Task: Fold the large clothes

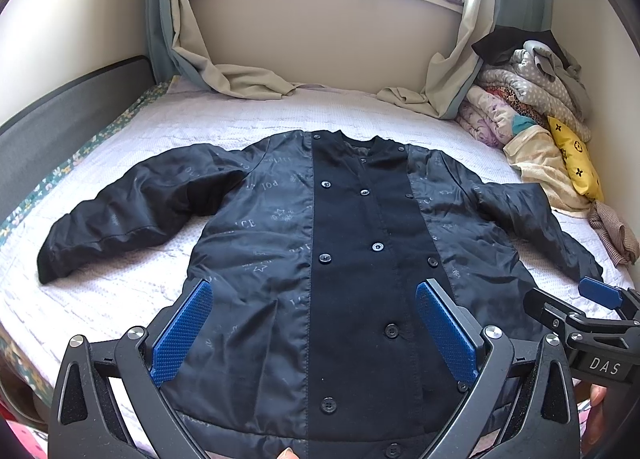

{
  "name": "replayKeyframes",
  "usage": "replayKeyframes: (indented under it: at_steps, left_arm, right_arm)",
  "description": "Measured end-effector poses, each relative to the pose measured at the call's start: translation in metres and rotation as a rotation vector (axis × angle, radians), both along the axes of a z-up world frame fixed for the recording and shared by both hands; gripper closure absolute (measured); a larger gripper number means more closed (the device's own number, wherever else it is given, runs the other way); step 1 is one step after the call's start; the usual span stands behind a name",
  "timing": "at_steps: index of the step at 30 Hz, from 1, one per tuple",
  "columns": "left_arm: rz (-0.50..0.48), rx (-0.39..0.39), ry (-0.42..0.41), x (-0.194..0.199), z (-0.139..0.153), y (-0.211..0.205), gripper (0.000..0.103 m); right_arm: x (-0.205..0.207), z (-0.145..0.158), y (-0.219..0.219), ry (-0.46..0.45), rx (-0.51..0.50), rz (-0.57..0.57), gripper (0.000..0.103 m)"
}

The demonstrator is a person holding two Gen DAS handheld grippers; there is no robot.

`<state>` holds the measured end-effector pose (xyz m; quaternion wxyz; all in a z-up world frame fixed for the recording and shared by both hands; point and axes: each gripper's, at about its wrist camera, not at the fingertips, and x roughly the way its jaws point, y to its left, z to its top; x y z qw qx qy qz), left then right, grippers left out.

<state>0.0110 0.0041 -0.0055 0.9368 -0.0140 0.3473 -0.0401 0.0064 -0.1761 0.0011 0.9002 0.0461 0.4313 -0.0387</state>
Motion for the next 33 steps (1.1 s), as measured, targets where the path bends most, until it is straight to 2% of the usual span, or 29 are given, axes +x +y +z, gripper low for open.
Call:
replayKeyframes:
  at_steps: [6,10,14,17,20,23,25,29,33]
  left_arm:
    - [0.028,-0.012,0.01,0.004,-0.004,0.01,0.0]
    - [0.095,-0.047,0.038,0.012,-0.005,0.033,0.0]
    - [0.177,-0.088,0.073,0.021,-0.006,0.062,0.0]
    - [0.231,-0.133,0.098,0.028,-0.004,0.083,0.0]
    - [0.275,-0.152,0.104,0.035,-0.001,0.101,0.0]
    - [0.317,-0.174,0.127,0.047,0.005,0.123,0.0]
    - [0.351,-0.221,0.153,0.058,0.01,0.148,0.0]
    - [0.456,-0.35,0.198,0.08,0.014,0.202,0.001]
    - [0.536,-0.432,0.242,0.099,0.004,0.246,0.001]
  right_arm:
    - [0.0,-0.003,-0.001,0.009,0.007,0.0,0.0]
    - [0.005,-0.003,-0.008,0.036,0.041,0.005,0.0]
    - [0.02,0.018,-0.017,0.023,0.063,0.007,0.0]
    - [0.041,0.039,-0.02,0.008,0.035,0.028,0.0]
    - [0.065,0.061,-0.022,-0.047,0.015,0.053,0.0]
    - [0.087,0.068,-0.027,-0.101,0.047,0.078,0.0]
    - [0.096,0.062,-0.032,-0.114,0.055,0.08,0.0]
    - [0.112,0.039,-0.041,-0.013,0.102,0.084,0.0]
    - [0.114,0.031,-0.046,0.018,0.167,0.069,0.0]
